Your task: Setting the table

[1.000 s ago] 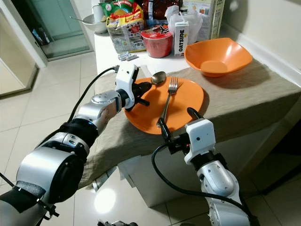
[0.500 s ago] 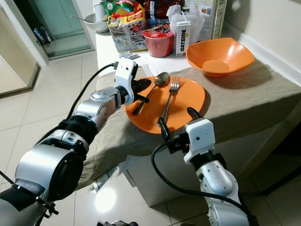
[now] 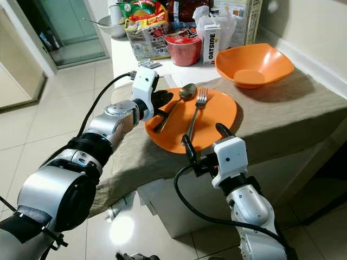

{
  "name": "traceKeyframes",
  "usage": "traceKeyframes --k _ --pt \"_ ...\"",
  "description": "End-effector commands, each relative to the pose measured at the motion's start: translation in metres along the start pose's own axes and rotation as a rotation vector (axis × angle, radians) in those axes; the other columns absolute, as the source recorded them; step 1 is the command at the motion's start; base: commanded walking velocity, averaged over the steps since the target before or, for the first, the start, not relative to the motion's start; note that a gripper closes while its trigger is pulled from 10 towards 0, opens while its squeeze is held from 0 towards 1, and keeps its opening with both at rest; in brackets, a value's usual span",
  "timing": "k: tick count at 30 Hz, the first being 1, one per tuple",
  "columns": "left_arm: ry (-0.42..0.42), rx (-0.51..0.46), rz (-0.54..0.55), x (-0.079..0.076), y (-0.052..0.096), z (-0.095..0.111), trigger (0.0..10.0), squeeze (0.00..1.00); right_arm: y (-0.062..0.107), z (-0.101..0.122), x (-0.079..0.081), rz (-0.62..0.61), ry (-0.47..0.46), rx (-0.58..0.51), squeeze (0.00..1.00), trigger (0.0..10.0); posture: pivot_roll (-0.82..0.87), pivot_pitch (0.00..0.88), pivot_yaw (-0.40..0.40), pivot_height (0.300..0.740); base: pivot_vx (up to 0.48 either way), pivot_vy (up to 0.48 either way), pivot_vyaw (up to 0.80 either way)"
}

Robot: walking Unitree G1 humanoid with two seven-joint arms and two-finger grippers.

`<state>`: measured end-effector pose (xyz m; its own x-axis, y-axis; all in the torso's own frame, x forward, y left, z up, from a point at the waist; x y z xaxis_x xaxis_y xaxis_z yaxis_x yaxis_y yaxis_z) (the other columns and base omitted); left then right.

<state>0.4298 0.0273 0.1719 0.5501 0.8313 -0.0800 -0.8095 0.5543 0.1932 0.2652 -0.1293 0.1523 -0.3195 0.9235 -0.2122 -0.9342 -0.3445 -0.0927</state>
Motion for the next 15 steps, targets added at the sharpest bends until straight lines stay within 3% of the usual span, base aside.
traceKeyframes --k 1,15 --pt "-0.014 0.009 0.015 0.006 0.002 -0.001 10.0 1.0 -0.003 0.0 0.002 0.012 -0.001 -0.002 0.0 10.0 -0.27 0.019 0.167 0.74 0.0 0.0 0.0" --pt "0.015 0.013 -0.052 -0.007 0.0 -0.001 10.0 1.0 -0.004 0.0 0.003 0.013 -0.002 -0.003 0.0 10.0 -0.27 0.023 0.166 0.74 0.0 0.0 0.0"
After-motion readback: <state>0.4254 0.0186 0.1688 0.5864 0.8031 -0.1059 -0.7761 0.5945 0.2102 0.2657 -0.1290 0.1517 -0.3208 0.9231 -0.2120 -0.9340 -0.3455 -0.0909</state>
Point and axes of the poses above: a point about 5 cm out from each wrist's last joint towards the gripper, its own y axis pointing back from the gripper into the wrist, its own z axis along the axis of the wrist's last joint, x = y × z, the point moved 4 cm from there along -y, pointing out of the wrist towards the gripper, and after that the axes turned 2 degrees about y, right-handed, at the moved point
